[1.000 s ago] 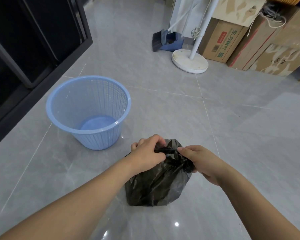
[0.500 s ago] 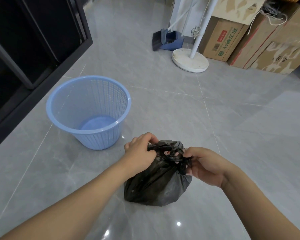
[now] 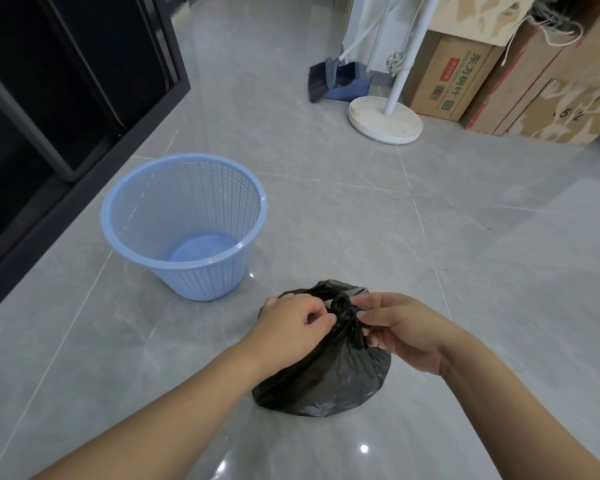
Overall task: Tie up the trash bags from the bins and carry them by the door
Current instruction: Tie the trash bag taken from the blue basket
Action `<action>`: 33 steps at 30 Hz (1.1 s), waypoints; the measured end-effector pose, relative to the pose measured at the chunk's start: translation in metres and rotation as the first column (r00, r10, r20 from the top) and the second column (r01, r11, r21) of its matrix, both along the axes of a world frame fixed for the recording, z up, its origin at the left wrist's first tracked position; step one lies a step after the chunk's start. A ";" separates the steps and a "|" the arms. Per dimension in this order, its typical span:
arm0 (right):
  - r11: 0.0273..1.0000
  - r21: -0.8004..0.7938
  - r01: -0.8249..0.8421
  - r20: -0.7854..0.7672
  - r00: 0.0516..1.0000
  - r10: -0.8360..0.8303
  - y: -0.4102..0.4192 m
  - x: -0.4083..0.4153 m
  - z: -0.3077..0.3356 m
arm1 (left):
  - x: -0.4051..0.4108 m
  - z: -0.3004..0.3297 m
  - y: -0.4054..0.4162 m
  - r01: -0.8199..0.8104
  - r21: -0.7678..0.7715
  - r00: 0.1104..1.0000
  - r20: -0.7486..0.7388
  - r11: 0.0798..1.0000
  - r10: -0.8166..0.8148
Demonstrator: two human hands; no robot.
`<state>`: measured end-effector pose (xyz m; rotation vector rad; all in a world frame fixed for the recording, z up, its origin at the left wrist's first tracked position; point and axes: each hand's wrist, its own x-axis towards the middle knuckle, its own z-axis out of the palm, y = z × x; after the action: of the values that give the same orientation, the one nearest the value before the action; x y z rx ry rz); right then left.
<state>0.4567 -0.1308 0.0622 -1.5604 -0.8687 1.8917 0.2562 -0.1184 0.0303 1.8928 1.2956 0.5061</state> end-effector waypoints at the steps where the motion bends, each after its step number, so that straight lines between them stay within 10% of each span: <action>1: 0.999 0.021 0.041 0.030 0.999 -0.042 0.000 0.001 -0.001 | 0.000 0.000 0.001 0.002 -0.060 1.000 0.028 0.998 0.000; 13: 0.927 0.287 0.240 0.397 0.851 -0.344 -0.007 0.022 -0.026 | -0.041 -0.010 0.025 -0.200 -0.073 0.977 -0.092 0.977 0.193; 19: 0.961 0.276 0.011 0.670 0.715 -0.201 0.000 0.012 -0.033 | -0.013 0.009 0.023 -0.043 -0.726 0.569 0.547 0.687 0.614; 22: 0.988 0.149 -0.031 0.635 0.769 -0.072 -0.002 0.011 -0.027 | -0.004 0.012 0.021 -0.024 -0.727 0.621 0.527 0.686 0.580; 25: 0.997 0.001 -0.081 0.503 0.862 0.069 -0.007 0.009 -0.024 | 0.002 0.011 0.024 -0.133 -0.649 0.790 0.388 0.749 0.475; 29: 0.989 0.114 0.095 0.441 0.887 -0.136 -0.006 0.009 -0.024 | -0.004 0.011 0.014 -0.077 -0.241 0.995 0.047 0.967 0.091; 33: 0.966 0.208 0.151 0.489 0.839 -0.236 0.002 0.003 -0.026 | -0.005 0.009 0.000 0.162 0.265 0.931 -0.360 0.950 -0.058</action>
<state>0.4594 -0.1291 0.0360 -2.0007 -1.0043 1.2389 0.2514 -0.1183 0.0391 2.3727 1.3824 0.3226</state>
